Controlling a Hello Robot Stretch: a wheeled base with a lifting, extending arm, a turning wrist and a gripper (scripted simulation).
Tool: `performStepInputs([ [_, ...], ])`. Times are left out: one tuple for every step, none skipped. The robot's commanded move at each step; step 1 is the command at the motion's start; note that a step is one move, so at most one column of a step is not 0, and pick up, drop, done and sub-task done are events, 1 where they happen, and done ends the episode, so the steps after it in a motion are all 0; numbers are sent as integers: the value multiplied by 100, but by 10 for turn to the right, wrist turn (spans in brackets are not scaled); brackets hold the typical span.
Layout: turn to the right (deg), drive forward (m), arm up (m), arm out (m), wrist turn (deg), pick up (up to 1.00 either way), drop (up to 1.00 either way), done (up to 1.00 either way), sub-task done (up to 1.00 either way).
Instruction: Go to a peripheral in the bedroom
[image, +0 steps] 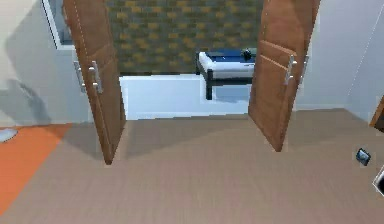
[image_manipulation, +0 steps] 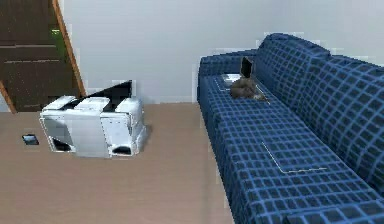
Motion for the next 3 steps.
performStepInputs([
  [0,100,0,0,0,0,0,0,0],
  [0,45,0,0,0,0,0,0,0],
  [-30,0,0,0,0,0,0,0,0],
])
